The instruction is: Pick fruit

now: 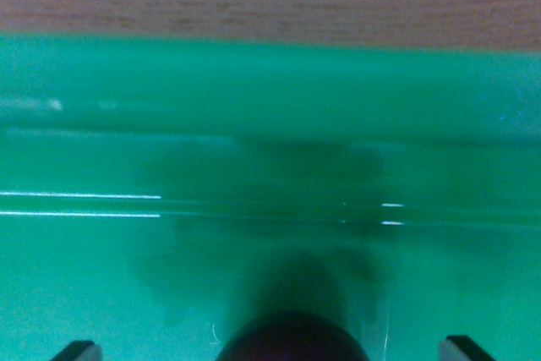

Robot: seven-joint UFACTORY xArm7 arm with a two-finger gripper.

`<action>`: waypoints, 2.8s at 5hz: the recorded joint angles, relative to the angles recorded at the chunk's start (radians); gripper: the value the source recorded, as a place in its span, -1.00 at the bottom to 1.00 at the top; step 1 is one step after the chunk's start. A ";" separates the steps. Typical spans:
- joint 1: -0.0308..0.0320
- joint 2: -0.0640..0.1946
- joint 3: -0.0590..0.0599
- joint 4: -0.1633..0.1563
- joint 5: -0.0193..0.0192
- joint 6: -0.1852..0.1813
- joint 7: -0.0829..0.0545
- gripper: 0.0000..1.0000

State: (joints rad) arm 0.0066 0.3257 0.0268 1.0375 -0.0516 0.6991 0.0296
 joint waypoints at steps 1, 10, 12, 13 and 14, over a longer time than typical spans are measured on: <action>-0.0016 0.013 -0.001 -0.017 -0.0012 -0.026 -0.002 -1.00; -0.0049 0.040 -0.003 -0.051 -0.0036 -0.080 -0.005 1.00; -0.0049 0.040 -0.003 -0.051 -0.0036 -0.080 -0.005 1.00; -0.0049 0.040 -0.003 -0.051 -0.0036 -0.080 -0.005 1.00; -0.0049 0.040 -0.003 -0.051 -0.0036 -0.080 -0.005 1.00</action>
State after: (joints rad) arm 0.0017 0.3661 0.0237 0.9863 -0.0552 0.6191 0.0245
